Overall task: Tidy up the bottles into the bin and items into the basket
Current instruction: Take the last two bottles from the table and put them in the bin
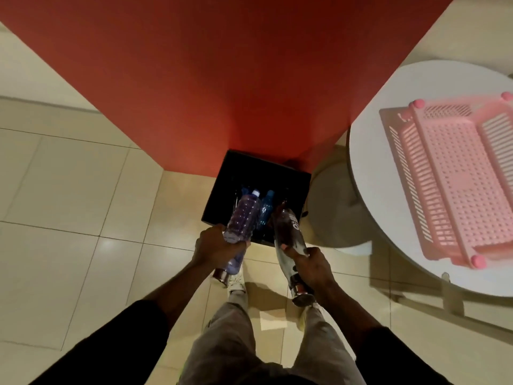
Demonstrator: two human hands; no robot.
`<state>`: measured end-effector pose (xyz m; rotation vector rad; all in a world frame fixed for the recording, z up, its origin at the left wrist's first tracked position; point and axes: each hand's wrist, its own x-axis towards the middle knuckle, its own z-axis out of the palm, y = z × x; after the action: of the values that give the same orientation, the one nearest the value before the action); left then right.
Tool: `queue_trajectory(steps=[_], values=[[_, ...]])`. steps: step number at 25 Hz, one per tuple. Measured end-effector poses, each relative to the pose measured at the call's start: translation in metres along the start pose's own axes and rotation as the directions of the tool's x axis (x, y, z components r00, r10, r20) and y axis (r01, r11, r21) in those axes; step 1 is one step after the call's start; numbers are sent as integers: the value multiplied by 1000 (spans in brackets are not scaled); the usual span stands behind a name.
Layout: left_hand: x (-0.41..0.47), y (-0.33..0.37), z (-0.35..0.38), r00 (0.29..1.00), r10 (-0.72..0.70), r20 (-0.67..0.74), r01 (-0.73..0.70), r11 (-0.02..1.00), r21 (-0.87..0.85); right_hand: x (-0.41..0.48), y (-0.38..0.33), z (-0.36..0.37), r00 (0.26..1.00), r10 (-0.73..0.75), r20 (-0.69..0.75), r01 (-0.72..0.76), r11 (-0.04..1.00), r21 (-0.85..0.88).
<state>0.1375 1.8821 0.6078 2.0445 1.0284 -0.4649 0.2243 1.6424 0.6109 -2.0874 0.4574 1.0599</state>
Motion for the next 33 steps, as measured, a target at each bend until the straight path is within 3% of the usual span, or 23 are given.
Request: queue_trajectory(steps=[5, 13, 16, 19, 23, 26, 33], values=[[53, 0, 24, 996, -19, 84, 19, 1000, -6, 36, -14, 37, 999, 49, -16, -47, 995, 84], [164, 10, 53, 998, -44, 43, 41, 997, 61, 132, -37, 64, 989, -49, -137, 53, 998, 31], [198, 10, 67, 997, -8, 71, -1, 993, 120, 155, -31, 77, 971, -167, -168, 144, 980, -139], [198, 0, 73, 994, 23, 103, -48, 968, 246, 154, -10, 87, 961, -268, -73, 228, 911, -343], [151, -35, 86, 977, 127, 171, -170, 948, 269, 133, 20, 95, 978, -208, -27, 173, 873, -457], [103, -58, 86, 951, 224, 212, -283, 908, 309, 103, 27, 97, 975, -216, 50, 209, 823, -528], [40, -70, 73, 936, 223, 274, -324, 850, 414, 69, 5, 83, 906, -263, 331, 422, 518, -744]])
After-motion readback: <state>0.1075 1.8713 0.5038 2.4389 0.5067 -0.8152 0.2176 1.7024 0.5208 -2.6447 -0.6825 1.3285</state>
